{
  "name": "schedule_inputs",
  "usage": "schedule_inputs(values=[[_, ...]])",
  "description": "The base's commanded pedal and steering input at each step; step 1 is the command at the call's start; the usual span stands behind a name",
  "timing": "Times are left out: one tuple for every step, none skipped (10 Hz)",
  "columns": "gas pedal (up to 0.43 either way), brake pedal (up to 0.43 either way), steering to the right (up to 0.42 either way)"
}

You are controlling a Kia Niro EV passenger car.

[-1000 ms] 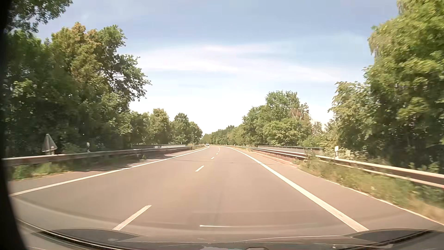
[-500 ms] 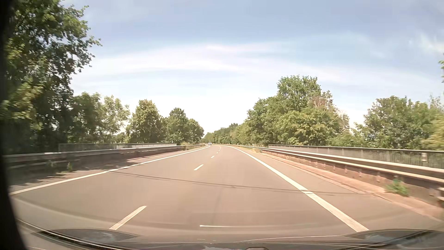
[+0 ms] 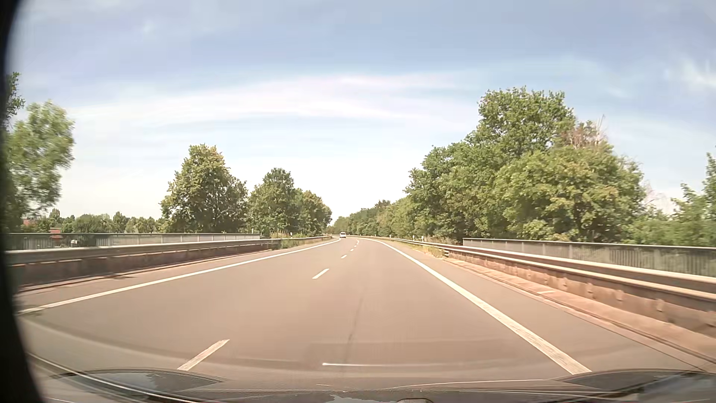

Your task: Follow the waypoints while adhering to traffic rules and regulations

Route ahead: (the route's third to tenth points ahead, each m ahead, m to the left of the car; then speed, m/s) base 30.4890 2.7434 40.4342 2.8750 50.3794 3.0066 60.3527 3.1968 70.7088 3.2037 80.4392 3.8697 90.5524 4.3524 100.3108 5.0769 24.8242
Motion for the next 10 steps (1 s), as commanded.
schedule_inputs(values=[[0.228, 0.000, -0.006], [0.228, 0.000, -0.005], [0.228, 0.000, -0.005], [0.228, 0.000, -0.004], [0.228, 0.000, -0.004], [0.220, 0.000, -0.004], [0.220, 0.000, -0.004], [0.220, 0.000, -0.004], [0.220, 0.000, -0.003], [0.220, 0.000, -0.004]])
